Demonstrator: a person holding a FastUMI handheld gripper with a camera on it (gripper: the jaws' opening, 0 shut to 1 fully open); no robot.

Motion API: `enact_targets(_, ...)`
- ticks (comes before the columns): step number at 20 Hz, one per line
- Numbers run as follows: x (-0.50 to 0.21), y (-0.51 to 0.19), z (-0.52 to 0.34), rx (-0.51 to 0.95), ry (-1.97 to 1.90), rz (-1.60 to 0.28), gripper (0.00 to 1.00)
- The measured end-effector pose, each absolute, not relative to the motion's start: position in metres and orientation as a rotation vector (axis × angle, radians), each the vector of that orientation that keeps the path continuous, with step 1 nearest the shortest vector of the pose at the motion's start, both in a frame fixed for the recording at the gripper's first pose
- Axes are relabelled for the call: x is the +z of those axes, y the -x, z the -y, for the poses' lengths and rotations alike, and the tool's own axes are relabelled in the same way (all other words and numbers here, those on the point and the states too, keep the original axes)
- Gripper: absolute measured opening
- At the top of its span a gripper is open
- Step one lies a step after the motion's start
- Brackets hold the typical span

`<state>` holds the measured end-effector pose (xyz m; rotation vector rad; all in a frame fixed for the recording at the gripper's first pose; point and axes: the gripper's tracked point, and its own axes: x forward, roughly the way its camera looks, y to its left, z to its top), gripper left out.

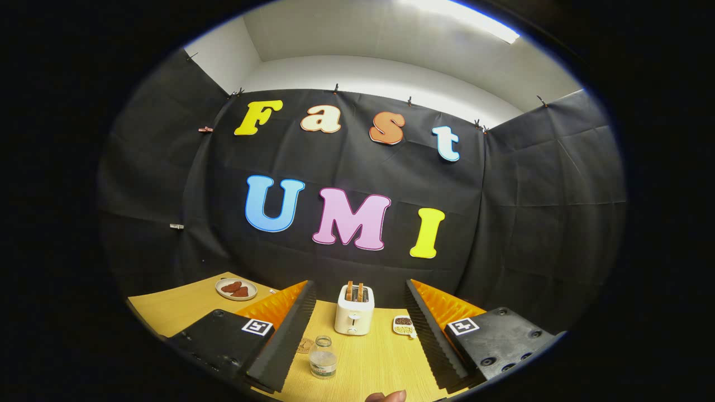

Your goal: Take the bottle from table, then pour the juice into the cup, finally place the bottle on the coaster

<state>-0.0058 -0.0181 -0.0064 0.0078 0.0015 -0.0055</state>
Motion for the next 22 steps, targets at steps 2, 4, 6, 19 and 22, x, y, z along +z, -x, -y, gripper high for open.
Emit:
enact_targets(2, -0.007, 0.005, 0.017, -0.002, -0.016, 0.007, 0.97)
enact_targets(4, -0.012, 0.003, 0.016, 0.001, -0.036, 0.014, 0.97)
enact_targets(6, -0.022, 0.001, 0.015, 0.005, -0.058, 0.018, 0.97)
enact_targets(19, -0.210, -0.045, -0.042, 0.122, -0.079, -0.052, 0.97)
enact_targets(22, -0.255, -0.061, -0.050, 0.122, -0.094, -0.079, 0.97)
